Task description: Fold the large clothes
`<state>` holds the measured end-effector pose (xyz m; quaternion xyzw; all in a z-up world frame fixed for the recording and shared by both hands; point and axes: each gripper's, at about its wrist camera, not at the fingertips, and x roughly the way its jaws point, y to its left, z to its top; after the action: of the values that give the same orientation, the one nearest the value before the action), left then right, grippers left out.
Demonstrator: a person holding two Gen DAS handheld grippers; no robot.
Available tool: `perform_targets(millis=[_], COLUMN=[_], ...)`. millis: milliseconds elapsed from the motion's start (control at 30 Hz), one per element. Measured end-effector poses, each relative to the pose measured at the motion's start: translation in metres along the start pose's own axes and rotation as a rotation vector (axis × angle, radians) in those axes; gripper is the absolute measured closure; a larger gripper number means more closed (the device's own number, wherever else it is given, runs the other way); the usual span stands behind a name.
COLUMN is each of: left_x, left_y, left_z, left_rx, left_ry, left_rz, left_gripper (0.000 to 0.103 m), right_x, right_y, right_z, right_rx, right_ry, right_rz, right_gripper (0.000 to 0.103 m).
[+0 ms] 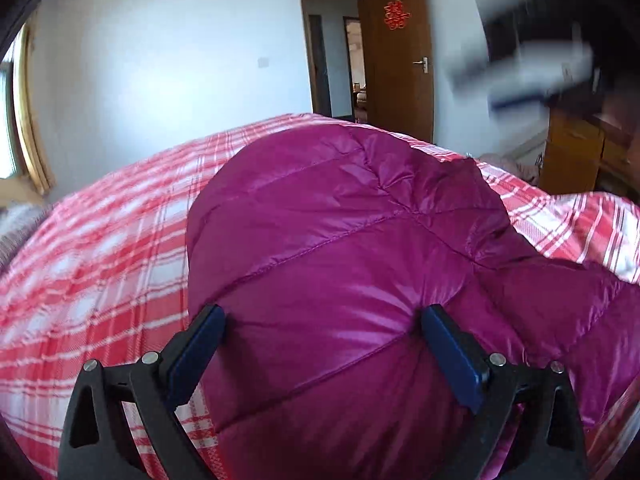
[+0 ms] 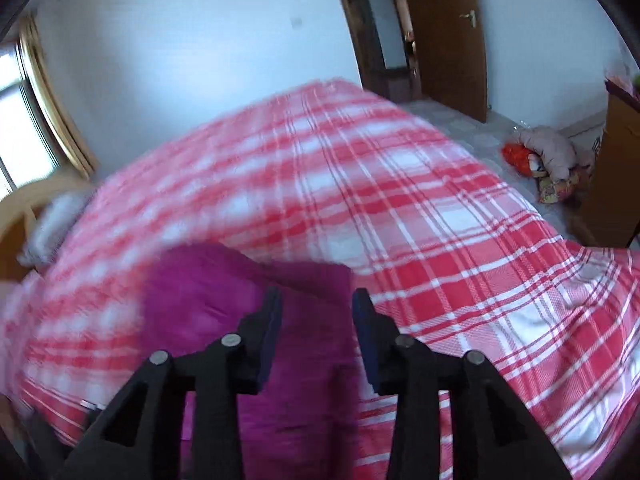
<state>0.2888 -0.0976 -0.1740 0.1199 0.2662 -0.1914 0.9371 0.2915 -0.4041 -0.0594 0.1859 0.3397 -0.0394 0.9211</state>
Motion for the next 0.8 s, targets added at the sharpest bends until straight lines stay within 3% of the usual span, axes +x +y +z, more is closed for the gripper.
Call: perform_targets(millis=[67,100,133,200,267,400,467,567,800], left_x=[0.000,-0.001,-0.002,0.001,-0.007,-0.004,0.010,0.043,0.063], left_y=[0.003,0.005,0.010,0.023,0.035,0.051,0.051,0.038,0.041], left_z=[-0.001,-0.001,-0.001,0.001,0.002,0.013,0.021,0.021,0.005], left_rx=[-0.019,-0.030,-0.042,-0.079,-0.138,-0.225,-0.215,-0.146,-0.184], left_ry=[0.005,0.008,0.011,0.016,-0.003,-0.017,0.001,0.106,0.142], left_rz=[-0.008,-0.010,-0.011,-0.017,-0.011,-0.005,0.023,0.097,0.097], left_gripper=[0.004,0.004,0.004,0.004,0.004,0.004,0.004,0.004,0.001], right_x=[-0.034,-0.041,-0.045,-0.037,-0.010,0.045,0.058,0.069,0.096], right_y=[0.022,0.029,0.039,0.050,0.050,0.004,-0.021,-0.047,-0.050], right_z=[0.002,0.001,-0.003,-0.007,-0.013,-0.032,-0.038,-0.044,-0.068], right_rx=[0.069,0.105,0.154,0.172,0.183,0.310,0.343,0.367,0.300], right_ry=[-0.090,-0.116,-0.143,-0.167,-0.156,-0.076,-0.066,-0.042,0.006], right_rz=[0.139,0.203,0.299,0.473,0.453,0.358,0.290,0.242,0.225], right_gripper=[0.024,0.018,0.014,0.018,0.022,0.028,0.028,0.029,0.029])
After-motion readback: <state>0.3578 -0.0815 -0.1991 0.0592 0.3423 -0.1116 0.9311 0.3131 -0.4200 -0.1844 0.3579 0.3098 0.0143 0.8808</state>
